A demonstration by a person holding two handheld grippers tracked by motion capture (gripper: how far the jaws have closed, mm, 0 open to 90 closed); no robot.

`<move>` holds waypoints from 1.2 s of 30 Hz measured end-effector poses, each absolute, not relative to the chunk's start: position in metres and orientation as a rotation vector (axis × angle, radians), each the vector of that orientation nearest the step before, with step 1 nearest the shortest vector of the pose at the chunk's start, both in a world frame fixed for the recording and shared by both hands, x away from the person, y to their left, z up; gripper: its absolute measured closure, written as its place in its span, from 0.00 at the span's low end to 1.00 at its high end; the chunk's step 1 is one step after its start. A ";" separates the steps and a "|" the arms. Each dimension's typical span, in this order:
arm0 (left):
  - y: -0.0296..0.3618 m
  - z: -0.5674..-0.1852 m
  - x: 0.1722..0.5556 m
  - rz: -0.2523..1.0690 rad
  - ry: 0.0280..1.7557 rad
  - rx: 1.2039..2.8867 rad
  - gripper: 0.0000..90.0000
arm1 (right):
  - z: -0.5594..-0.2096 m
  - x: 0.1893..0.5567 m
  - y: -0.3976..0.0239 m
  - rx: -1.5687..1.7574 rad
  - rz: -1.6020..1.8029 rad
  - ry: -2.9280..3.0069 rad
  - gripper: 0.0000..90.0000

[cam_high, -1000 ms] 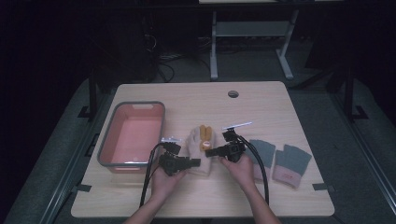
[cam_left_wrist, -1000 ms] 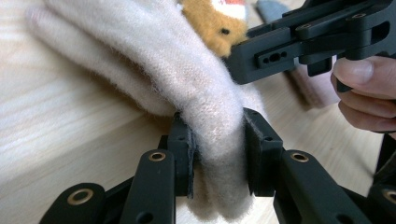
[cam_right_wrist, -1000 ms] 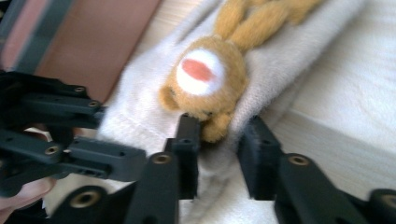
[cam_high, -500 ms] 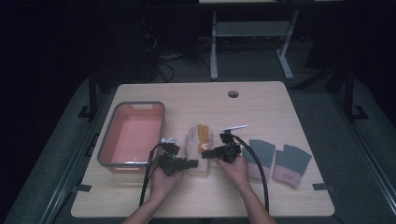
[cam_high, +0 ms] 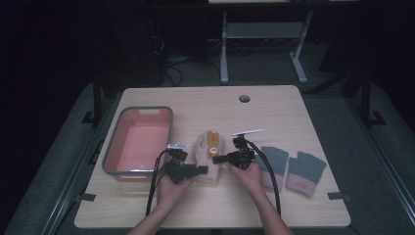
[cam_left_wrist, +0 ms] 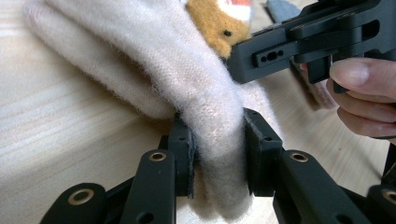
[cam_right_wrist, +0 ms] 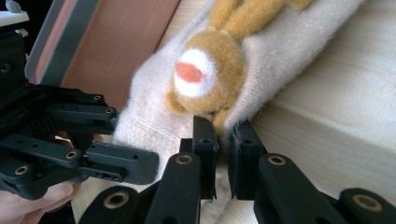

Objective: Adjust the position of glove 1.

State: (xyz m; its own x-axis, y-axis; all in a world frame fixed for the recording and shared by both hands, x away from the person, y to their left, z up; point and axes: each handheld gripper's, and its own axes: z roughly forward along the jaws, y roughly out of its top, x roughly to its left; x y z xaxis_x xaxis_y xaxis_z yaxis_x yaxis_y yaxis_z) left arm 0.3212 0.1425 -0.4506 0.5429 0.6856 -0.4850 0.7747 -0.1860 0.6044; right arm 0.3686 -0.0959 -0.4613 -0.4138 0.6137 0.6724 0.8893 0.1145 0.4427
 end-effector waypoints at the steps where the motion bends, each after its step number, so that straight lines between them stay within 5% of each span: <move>1: 0.142 -0.449 0.321 -0.130 1.185 1.918 0.76 | -0.460 0.369 -0.096 -1.469 -1.201 -2.081 0.92; 36: 0.153 -0.392 0.324 -0.098 1.073 1.856 0.76 | -0.394 0.367 -0.100 -1.408 -1.331 -2.116 0.92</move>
